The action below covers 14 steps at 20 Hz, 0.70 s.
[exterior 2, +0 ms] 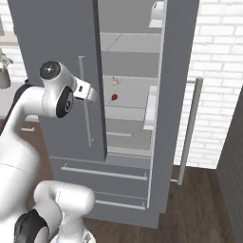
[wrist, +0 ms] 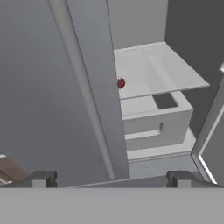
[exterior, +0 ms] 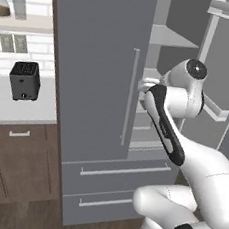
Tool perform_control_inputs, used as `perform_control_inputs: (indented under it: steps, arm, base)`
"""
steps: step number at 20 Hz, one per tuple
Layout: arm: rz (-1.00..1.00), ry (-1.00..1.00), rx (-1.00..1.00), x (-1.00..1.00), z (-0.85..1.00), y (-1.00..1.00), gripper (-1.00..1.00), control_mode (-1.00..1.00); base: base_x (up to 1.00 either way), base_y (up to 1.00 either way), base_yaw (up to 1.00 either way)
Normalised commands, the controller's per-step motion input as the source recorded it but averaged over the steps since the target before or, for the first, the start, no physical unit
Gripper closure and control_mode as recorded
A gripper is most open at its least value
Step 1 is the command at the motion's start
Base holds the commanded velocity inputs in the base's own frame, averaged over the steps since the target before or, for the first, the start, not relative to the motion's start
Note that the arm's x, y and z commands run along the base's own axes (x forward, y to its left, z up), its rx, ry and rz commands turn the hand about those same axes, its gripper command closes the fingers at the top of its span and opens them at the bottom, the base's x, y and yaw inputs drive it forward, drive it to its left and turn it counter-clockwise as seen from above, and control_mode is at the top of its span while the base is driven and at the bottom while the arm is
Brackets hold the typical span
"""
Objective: Take the strawberry from the fridge and place it on top of the pancake, located on the dining counter.
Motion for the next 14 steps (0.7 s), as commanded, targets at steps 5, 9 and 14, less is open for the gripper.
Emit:
perform_control_inputs:
  steps: [5,9,14]
  arm:
    - [0.13,-0.02,-0.17,0.31,0.43,0.53,-1.00,-1.00]
    - [0.00,0.00,0.00,0.48,0.00,-0.01,-1.00,-1.00]
    - [0.00,0.00,0.00,0.71,0.00,-0.05,-1.00,-1.00]
  base:
    - [0.00,0.00,0.00]
    - [0.00,0.00,0.00]
    - [0.00,0.00,0.00]
